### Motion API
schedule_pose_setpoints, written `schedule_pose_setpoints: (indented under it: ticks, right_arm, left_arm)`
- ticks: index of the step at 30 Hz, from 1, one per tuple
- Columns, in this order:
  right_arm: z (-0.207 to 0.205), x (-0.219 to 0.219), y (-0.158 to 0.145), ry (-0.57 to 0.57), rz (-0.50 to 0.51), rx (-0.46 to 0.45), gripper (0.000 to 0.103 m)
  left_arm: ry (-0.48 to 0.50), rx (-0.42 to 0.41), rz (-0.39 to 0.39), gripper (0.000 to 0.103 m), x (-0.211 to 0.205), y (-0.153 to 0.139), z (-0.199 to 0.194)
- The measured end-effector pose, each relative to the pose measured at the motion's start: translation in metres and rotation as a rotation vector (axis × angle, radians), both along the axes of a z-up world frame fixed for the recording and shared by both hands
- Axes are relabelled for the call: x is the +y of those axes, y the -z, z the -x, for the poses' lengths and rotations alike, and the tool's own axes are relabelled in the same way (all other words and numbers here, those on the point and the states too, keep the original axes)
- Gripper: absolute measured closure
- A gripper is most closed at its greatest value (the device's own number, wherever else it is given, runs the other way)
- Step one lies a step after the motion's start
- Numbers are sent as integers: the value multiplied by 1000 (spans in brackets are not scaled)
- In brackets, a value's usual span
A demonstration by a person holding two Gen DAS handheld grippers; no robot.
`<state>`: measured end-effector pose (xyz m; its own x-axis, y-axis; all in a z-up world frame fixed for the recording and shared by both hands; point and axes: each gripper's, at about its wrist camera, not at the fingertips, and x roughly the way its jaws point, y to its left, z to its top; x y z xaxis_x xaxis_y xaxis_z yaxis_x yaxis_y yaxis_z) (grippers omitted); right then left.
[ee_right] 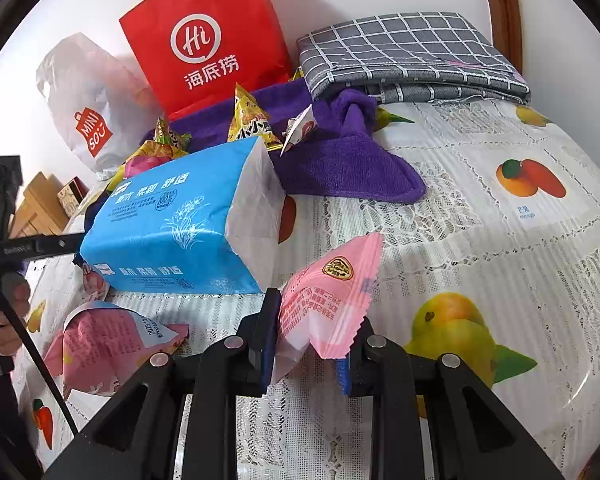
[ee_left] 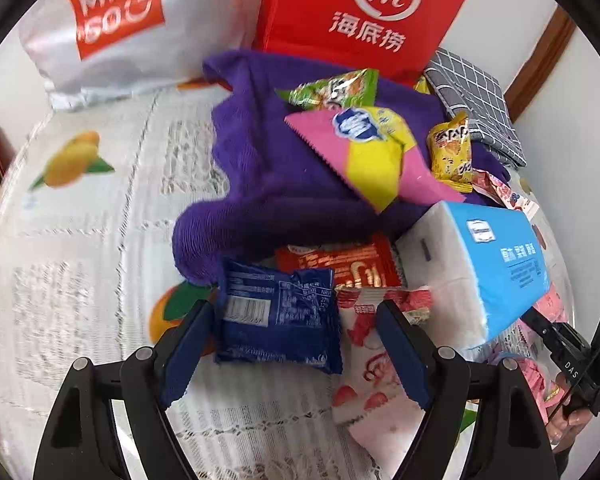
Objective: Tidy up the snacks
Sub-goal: 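Grasp the dark blue snack bag with the left gripper while the right holds the pink candy bag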
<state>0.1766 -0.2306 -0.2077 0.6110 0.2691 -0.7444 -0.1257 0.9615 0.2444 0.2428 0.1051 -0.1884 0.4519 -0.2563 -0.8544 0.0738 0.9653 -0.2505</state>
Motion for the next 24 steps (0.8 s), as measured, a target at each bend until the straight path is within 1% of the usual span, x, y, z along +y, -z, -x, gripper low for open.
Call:
schedule_pose_setpoints:
  ticks: [2,4,5,7,9,10,11,14,17,23,24]
  right_arm:
    - [0,0,0,0,1,0,78]
    - [0,0,0,0,2,0,78]
    - [0,0,0,0,2,0,78]
    - [0,0,0,0,1,0,78]
    - [0,0,0,0,2,-2,78]
    - [0,0,0,0,3,-2,78]
    - [0,0,0,0,4,-2,78]
    - [0,0,0,0,4,-2,78]
    - [0,0,0,0,5,-2,78]
    - [0,-1,0,0,1,-2,78]
    - [0,-1,0,-1,1,-2,78]
  left_arm:
    - [3,-25,4,29,1,-1,2]
    - [26,-26,44,47,1,-2,4]
    - [32,-21,64,49,2,-2,5]
    - [36,-25,52,58,0,-4,7]
    - [50,-46,19,63,-4,-9,12]
    - [49,-54,5,71,-4,-11,14]
    - [50,-62,-9,71,-5,-15,16]
    - [62,-67,-20,77,-5,-20,21]
    - [54,-66,-34,80,-3,-22,24]
    - [48,-82,-21,82,0,-36,36]
    - [50,-86,-15,84,-1,-39,38]
